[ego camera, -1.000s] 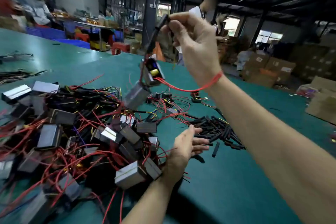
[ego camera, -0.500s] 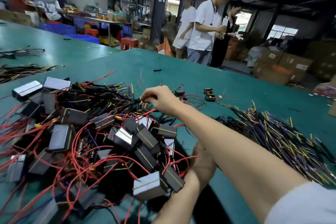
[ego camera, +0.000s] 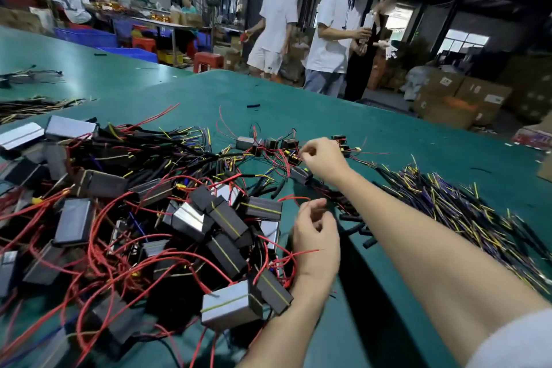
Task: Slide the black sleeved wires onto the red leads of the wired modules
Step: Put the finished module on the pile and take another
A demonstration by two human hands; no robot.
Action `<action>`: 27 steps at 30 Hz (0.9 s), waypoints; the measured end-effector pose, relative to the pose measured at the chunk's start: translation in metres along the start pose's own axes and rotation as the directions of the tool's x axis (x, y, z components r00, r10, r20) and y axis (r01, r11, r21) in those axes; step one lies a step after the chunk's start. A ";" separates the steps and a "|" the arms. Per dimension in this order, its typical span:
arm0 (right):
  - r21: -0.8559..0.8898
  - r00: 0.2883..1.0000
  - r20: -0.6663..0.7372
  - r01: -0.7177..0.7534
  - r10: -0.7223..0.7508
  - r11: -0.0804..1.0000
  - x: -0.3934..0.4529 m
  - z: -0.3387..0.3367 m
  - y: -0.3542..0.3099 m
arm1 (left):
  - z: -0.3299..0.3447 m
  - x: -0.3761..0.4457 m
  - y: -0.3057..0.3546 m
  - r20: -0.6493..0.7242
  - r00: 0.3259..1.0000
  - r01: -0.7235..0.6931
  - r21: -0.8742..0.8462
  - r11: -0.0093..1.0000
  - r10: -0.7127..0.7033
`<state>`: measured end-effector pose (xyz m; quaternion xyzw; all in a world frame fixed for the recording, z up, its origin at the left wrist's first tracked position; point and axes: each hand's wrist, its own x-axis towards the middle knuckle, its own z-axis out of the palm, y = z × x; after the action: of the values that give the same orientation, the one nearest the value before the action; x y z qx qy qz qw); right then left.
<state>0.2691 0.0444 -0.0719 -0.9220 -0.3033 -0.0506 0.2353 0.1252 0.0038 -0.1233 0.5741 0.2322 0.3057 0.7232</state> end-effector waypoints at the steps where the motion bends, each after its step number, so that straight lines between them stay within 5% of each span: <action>1: -0.043 0.999 0.031 -0.007 0.008 0.999 0.001 0.002 0.012 | -0.001 0.001 0.000 -0.022 1.000 0.003 -0.018 1.000 -0.003; 11: -0.344 0.998 0.049 0.047 -0.032 0.938 0.000 0.018 0.024 | -0.004 0.008 0.001 -0.089 0.996 -0.031 -0.016 0.999 0.030; 15: -0.176 0.999 -0.008 0.037 -0.039 0.984 -0.006 0.008 0.030 | -0.004 0.008 0.000 -0.074 0.996 -0.041 -0.008 0.999 0.040; 22: -0.007 0.983 0.178 0.037 -0.035 0.999 -0.027 -0.021 0.056 | -0.004 0.007 -0.001 -0.070 0.996 -0.059 0.006 0.998 0.059; 27: 0.165 0.995 0.088 0.041 -0.056 0.985 -0.016 -0.024 0.058 | -0.005 0.005 0.001 -0.060 0.997 -0.054 0.010 0.998 0.055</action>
<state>0.2907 -0.0163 -0.0777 -0.8933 -0.3394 0.0112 0.2945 0.1255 0.0106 -0.1237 0.5739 0.2394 0.3413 0.7049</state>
